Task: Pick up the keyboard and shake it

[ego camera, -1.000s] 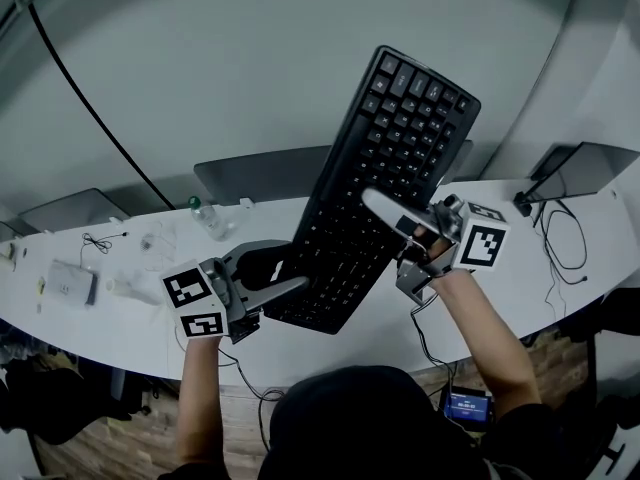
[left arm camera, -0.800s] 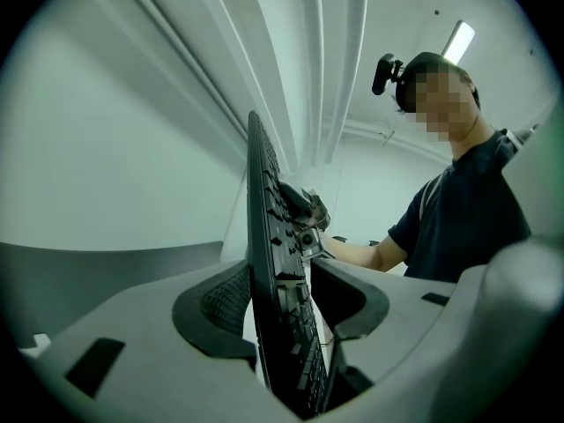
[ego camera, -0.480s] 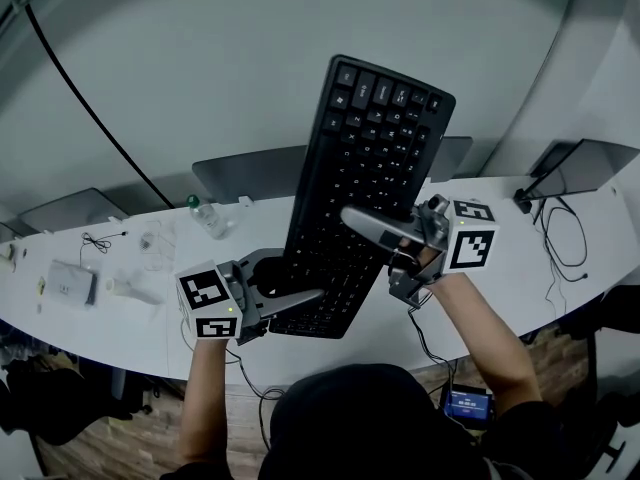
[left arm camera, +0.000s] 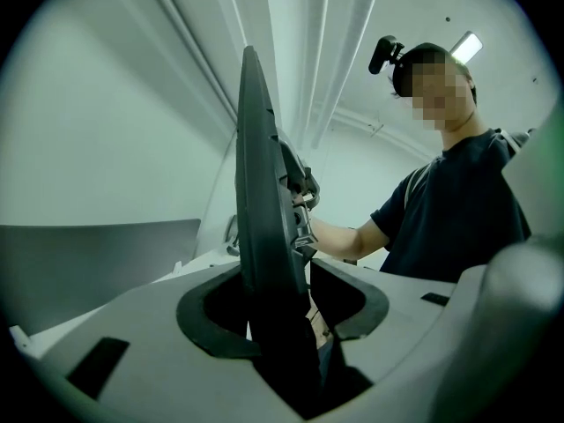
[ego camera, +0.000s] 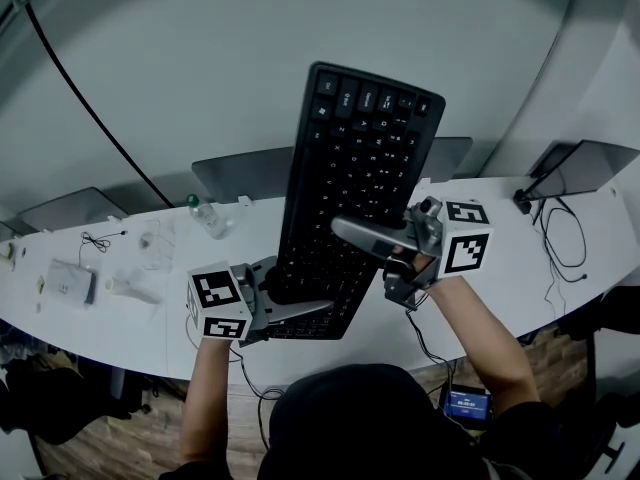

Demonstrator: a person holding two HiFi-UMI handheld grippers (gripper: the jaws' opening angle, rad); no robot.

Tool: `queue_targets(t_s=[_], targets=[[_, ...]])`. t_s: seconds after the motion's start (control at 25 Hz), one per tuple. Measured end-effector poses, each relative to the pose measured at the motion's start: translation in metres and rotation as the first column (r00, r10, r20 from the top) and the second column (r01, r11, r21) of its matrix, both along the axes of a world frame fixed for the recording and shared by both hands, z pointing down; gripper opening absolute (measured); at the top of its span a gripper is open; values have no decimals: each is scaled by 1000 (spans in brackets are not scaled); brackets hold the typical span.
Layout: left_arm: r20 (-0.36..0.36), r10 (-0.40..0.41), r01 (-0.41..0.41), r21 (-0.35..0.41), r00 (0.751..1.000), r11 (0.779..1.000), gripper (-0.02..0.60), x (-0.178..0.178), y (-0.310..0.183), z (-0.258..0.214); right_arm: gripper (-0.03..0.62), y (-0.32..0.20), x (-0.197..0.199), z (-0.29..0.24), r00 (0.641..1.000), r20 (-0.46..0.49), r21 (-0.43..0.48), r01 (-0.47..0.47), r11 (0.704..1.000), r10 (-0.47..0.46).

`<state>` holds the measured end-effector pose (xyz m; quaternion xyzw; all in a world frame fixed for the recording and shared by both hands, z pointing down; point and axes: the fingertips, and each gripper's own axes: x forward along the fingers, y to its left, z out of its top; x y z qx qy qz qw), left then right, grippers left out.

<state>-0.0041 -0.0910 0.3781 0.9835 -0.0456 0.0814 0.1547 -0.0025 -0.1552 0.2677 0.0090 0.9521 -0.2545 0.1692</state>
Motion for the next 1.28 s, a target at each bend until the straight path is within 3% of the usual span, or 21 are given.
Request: queue_targets(t_s=[0.2,0.48,0.8,1.08,1.28], targets=[[2,-22,22,27,1000,999,133,-1,-2,-5,80,0,-1,0,1000,-7,-1,-2,1000,2],[2,-9,9,12,1000,1000,115,1,-1,-3,80,1,0,0,1000,-11,-1,8,1000,-8],[7,-38,38,0,999,999,101,-1,-6,-1,80,1,-1,0,1000,-8,22,4,1000,-3],[-3,-77,77,16,997,997,98,2,-11,0,84,2,0,0,999,-36,101,-21,995,25],[-14,-99,99,5,995,995,98,-1,-10,-1,94,1,0,2,999,-27,80,-34,996,36]])
